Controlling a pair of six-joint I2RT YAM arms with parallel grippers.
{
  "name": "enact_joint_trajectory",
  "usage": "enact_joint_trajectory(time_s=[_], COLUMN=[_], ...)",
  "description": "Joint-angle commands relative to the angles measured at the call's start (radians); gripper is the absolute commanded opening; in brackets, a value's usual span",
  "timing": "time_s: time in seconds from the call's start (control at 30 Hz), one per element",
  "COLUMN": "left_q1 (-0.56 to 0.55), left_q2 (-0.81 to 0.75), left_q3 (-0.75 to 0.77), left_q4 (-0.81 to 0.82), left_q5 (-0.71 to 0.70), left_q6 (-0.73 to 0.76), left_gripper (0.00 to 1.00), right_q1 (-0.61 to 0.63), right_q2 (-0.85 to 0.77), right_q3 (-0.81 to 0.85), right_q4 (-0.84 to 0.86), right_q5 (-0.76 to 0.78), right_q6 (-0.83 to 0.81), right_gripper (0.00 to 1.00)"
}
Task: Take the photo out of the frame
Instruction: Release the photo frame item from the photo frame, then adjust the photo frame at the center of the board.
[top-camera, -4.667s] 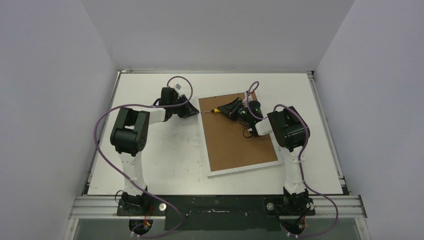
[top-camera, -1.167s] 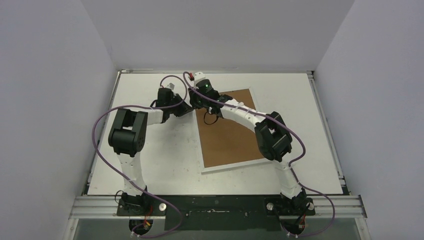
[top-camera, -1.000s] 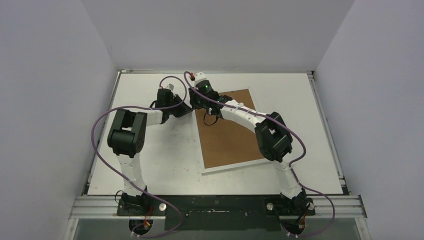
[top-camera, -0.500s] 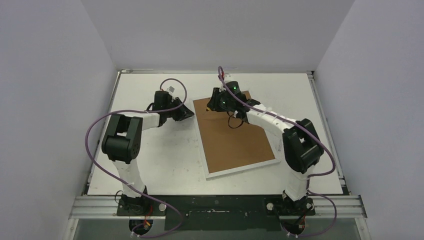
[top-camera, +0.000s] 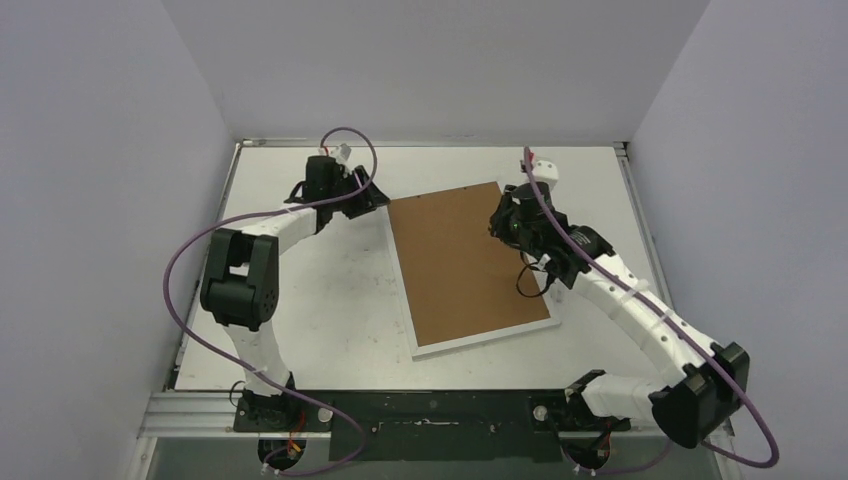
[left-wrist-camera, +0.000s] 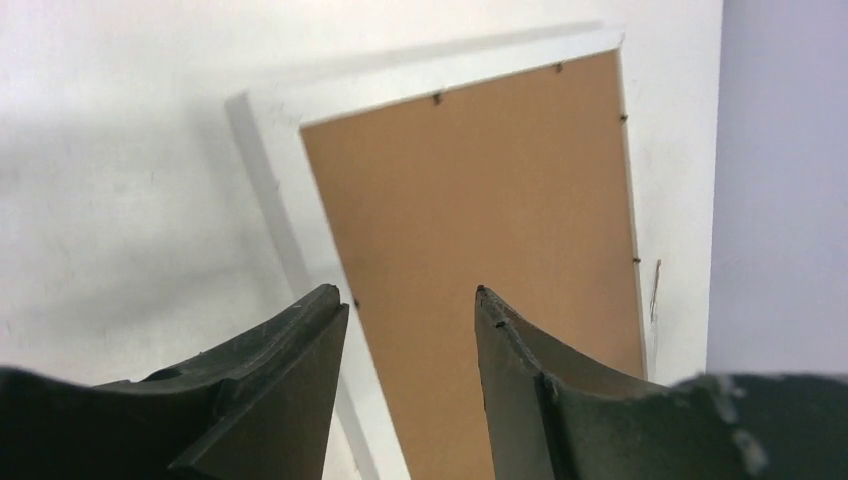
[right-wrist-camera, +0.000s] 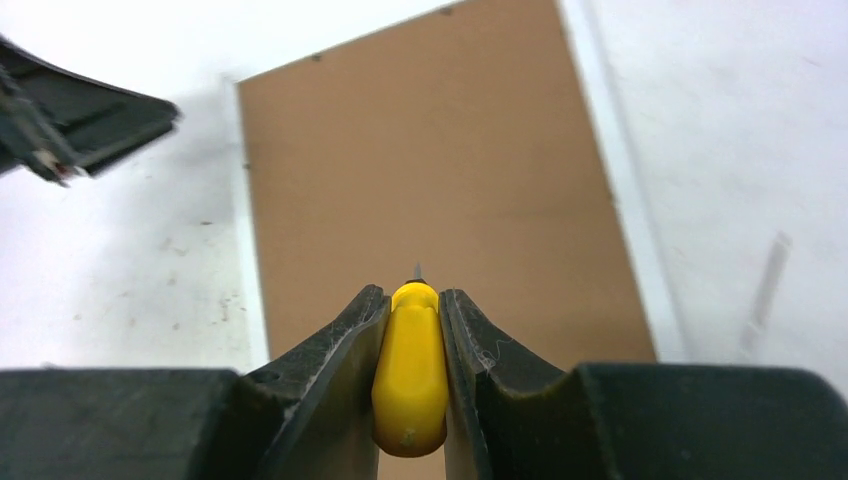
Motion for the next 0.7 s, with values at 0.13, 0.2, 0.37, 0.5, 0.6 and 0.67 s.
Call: enact_joint_trajectory(time_s=[0.13, 0.2, 0.37, 0.5, 0.6, 0.67], left_q1=[-0.009, -0.011, -0.011, -0.010, -0.008, -0.007], left_q2=[0.159, 0.200, 0.301, 0.343, 0.376, 0.404], left_q3=[0.257, 0.306, 0.448, 0.516, 0.554, 0.584], left_q4=[-0.020, -0.033, -0.143, -0.158, -0.157, -0.163], left_q5=[0.032, 0.033, 0.019, 0.023, 0.033, 0.044], left_q6=[0.097, 0.112, 0.149, 0.150, 0.151, 0.148], left_gripper=[0.53, 0.58, 0.70, 0.71, 0.70, 0.70], right_q1=[-0.007, -0.008, -0.009, -0.009, -0.007, -0.006], right_q2=[-0.221, -0.226, -0.188, -0.183, -0.220, -0.238], right_q3=[0.001, 0.004, -0.033, -0.091, -0.137, -0.156], right_q4=[-0.578, -0.679, -0.866, -0.916, -0.910, -0.898], right_q5=[0.411, 0.443, 0.416, 0.364, 0.358, 0.355], right_q6=[0.362, 0.433, 0.588, 0.640, 0.645, 0.639], right_gripper=[0.05, 0.05, 0.05, 0.05, 0.05, 0.05])
